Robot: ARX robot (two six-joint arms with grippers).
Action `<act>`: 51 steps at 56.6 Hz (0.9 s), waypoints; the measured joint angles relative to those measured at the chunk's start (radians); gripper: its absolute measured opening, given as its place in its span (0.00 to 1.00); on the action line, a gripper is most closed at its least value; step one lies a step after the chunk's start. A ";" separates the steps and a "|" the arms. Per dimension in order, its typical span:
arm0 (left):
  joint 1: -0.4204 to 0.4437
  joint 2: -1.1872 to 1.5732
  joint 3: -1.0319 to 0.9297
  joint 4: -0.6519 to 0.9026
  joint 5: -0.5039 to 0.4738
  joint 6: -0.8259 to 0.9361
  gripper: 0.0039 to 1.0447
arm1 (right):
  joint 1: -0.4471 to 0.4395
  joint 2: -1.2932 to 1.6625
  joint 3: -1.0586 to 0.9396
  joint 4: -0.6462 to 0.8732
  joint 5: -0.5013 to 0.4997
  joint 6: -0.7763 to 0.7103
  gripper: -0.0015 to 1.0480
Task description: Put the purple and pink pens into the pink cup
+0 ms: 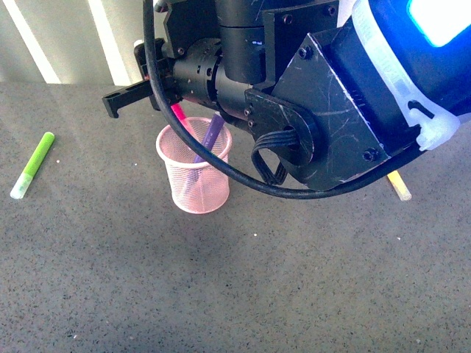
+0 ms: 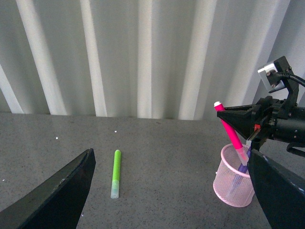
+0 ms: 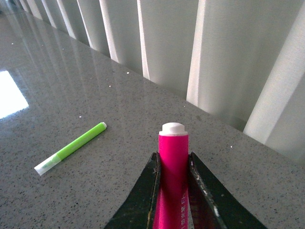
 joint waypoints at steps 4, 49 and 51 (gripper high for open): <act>0.000 0.000 0.000 0.000 0.000 0.000 0.94 | 0.000 0.000 -0.001 0.000 0.002 0.000 0.26; 0.000 0.000 0.000 0.000 0.000 0.000 0.94 | -0.161 -0.443 -0.196 -0.243 0.298 0.128 0.93; 0.000 0.000 0.000 0.000 0.000 0.000 0.94 | -0.191 -0.489 -0.225 -0.272 0.329 0.134 0.93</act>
